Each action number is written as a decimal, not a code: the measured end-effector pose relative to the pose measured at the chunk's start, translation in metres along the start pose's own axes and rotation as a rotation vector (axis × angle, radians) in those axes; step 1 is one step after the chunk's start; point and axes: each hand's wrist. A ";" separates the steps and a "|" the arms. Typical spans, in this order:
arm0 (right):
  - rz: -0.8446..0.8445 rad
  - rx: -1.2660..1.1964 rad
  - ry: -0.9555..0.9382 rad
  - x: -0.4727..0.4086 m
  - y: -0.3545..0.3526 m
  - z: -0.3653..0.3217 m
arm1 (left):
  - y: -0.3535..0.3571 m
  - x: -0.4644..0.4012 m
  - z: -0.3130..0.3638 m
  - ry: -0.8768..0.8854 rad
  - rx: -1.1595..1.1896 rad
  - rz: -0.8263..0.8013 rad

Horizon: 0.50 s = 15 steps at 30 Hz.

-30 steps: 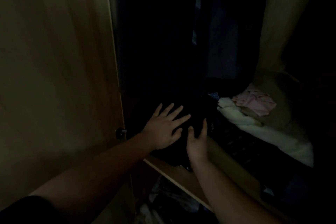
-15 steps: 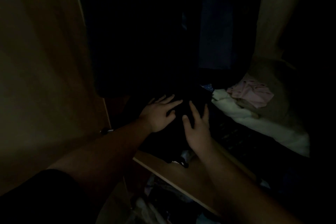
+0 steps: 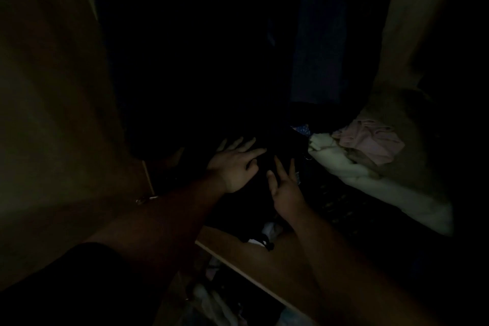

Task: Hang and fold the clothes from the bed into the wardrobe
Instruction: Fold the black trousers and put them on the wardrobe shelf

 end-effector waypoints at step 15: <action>0.384 -0.294 -0.153 0.072 -0.008 -0.024 | -0.023 0.095 0.034 0.077 0.085 0.310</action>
Point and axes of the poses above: each hand's wrist, its own x-axis away from the middle knuckle, its own y-axis out of the palm, z = x × y, and after that the axes turned 11 degrees about -x, right-handed
